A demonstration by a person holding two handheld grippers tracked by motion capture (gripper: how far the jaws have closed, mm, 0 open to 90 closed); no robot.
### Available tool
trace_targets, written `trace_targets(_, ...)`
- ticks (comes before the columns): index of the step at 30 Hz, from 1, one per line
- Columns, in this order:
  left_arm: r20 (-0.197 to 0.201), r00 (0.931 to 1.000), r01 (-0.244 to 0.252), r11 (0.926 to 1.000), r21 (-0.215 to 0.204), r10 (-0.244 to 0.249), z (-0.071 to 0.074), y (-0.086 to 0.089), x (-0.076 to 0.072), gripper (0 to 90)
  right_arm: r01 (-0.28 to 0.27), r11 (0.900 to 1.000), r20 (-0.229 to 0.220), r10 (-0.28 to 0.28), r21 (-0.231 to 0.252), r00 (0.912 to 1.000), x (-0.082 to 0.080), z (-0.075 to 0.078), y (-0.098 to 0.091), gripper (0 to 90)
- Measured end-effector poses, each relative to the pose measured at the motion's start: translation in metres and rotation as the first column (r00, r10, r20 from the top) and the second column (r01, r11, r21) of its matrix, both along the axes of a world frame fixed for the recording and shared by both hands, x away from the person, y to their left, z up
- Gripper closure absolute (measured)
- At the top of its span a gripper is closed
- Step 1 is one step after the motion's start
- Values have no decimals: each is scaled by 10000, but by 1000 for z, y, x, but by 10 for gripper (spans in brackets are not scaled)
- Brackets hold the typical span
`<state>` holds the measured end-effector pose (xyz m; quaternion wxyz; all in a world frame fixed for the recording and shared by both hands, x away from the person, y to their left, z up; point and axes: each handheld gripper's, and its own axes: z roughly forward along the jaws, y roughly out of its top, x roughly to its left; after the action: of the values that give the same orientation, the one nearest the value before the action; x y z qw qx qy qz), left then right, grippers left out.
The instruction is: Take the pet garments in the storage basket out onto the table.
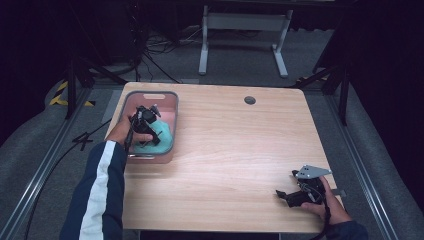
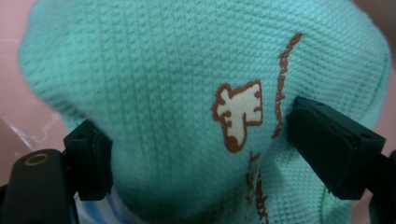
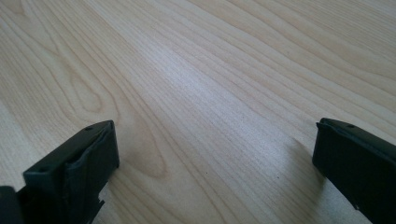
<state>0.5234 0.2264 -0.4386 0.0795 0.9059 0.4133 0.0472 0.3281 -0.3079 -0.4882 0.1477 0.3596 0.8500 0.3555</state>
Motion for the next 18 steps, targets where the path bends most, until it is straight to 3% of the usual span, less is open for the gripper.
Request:
trace_targets(5,-272,9995,-162,9997,-199,157,-2,0,1,148,2,10000,-3,-2,2,10000,0,0,0,6)
trace_targets(11,-279,9995,111,9999,-122,-114,-1,-1,1,185,1,10000,1,-1,0,10000,0,0,0,6)
trace_targets(16,-288,9991,318,9994,-139,-322,5,-4,-2,463,1,10000,2,-1,-1,10000,0,0,0,6)
trace_targets(18,-308,9992,260,9996,-81,-262,6,-6,-3,532,1,10000,-1,-1,0,10000,0,0,0,6)
